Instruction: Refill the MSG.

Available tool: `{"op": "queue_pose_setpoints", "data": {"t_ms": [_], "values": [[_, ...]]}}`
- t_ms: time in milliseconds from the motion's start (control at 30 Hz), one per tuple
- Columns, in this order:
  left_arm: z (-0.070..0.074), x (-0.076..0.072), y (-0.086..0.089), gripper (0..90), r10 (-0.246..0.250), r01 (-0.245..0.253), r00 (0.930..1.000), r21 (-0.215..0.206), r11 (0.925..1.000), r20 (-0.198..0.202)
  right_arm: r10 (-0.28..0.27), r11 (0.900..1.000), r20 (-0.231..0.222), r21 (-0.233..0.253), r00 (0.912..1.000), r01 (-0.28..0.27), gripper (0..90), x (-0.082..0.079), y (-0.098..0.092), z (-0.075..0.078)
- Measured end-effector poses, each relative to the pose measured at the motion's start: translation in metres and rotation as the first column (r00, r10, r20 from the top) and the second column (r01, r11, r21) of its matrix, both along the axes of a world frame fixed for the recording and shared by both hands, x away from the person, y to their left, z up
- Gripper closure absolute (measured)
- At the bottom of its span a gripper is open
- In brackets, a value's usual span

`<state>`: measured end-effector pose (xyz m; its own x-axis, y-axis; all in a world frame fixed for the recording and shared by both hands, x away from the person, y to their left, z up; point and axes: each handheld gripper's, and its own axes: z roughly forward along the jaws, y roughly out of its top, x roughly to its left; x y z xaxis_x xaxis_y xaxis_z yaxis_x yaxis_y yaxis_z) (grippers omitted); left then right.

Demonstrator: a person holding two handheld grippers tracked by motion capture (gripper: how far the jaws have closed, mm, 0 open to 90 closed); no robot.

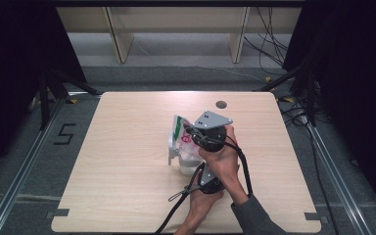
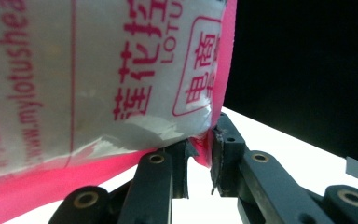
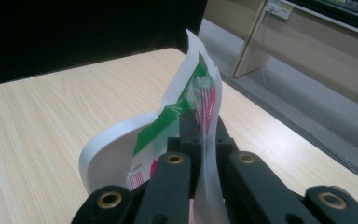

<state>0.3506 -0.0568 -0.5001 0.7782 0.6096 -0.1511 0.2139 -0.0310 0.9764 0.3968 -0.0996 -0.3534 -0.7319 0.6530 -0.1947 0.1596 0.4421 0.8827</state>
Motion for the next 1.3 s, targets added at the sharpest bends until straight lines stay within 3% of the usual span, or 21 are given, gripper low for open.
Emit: {"op": "queue_pose_setpoints", "data": {"t_ms": [67,167,200,233,367,467,533,600,667,700,867,1000,1100,1167,1300], "values": [[0.0005,0.0004,0.0027,78.3,-0.003,0.003,0.9999,0.045,0.9990,0.010,-0.003,1.000,0.004,0.005,1.0000,0.003,89.3,0.0001,0.0002,-0.0003],[0.0005,0.0004,0.0017,78.3,-0.004,0.004,1.0000,0.028,0.9996,0.006,-0.004,1.000,0.009,0.009,1.0000,0.004,89.2,0.0002,-0.0003,0.0004],[0.0002,-0.0001,-0.0003,78.4,-0.001,0.001,1.0000,-0.003,1.0000,0.001,-0.004,1.000,0.009,0.010,1.0000,0.004,89.2,0.0002,-0.0004,0.0003],[0.0002,0.0004,0.0019,78.3,0.001,-0.002,0.9999,0.036,0.9994,0.015,-0.003,1.000,0.009,0.009,1.0000,0.003,89.2,0.0002,-0.0003,0.0002],[0.0007,0.0006,0.0028,78.3,-0.005,0.005,0.9999,0.043,0.9991,0.009,-0.006,1.000,0.006,0.013,1.0000,0.006,89.2,0.0000,-0.0004,0.0004],[0.0010,0.0002,0.0025,78.3,-0.003,0.003,0.9999,0.038,0.9993,0.010,-0.005,1.000,0.003,0.009,1.0000,0.005,89.2,-0.0003,-0.0004,0.0010],[0.0006,-0.0004,-0.0003,78.4,-0.003,0.003,1.0000,-0.005,1.0000,0.000,-0.007,1.000,0.004,0.011,1.0000,0.007,89.2,0.0000,-0.0004,0.0009],[0.0012,-0.0003,0.0024,78.3,-0.007,0.006,0.9999,0.042,0.9991,0.009,-0.010,1.000,0.006,0.007,0.9999,0.010,89.2,0.0001,-0.0002,0.0007],[0.0006,-0.0008,-0.0013,78.3,-0.002,0.002,1.0000,-0.013,0.9999,0.002,-0.015,1.000,-0.004,0.012,0.9999,0.015,89.2,0.0000,0.0009,0.0000],[0.0006,-0.0008,-0.0013,78.3,-0.002,0.002,1.0000,-0.014,0.9999,0.001,-0.014,1.000,-0.011,0.011,0.9998,0.014,89.2,0.0000,0.0010,-0.0001],[0.0013,-0.0008,-0.0004,78.3,-0.008,0.008,1.0000,-0.008,0.9999,-0.003,-0.007,1.000,-0.023,0.011,0.9997,0.008,89.2,0.0000,0.0013,0.0001],[0.0013,-0.0004,0.0001,78.3,-0.009,0.009,1.0000,-0.007,0.9999,-0.003,-0.015,1.000,0.006,0.007,0.9999,0.015,89.2,0.0017,0.0003,0.0001],[0.0020,-0.0009,0.0005,78.3,-0.009,0.009,1.0000,-0.008,0.9999,0.002,-0.013,1.000,-0.029,0.021,0.9995,0.013,89.2,-0.0010,0.0014,0.0008],[0.0019,-0.0006,0.0008,78.3,-0.010,0.010,0.9999,-0.009,0.9999,0.001,-0.002,1.000,-0.016,0.009,0.9999,0.002,89.2,0.0000,0.0013,0.0012],[0.0017,-0.0001,0.0028,78.3,-0.013,0.013,0.9999,0.030,0.9995,0.007,-0.024,1.000,-0.009,0.017,0.9997,0.024,89.2,0.0008,0.0011,-0.0001]]}}
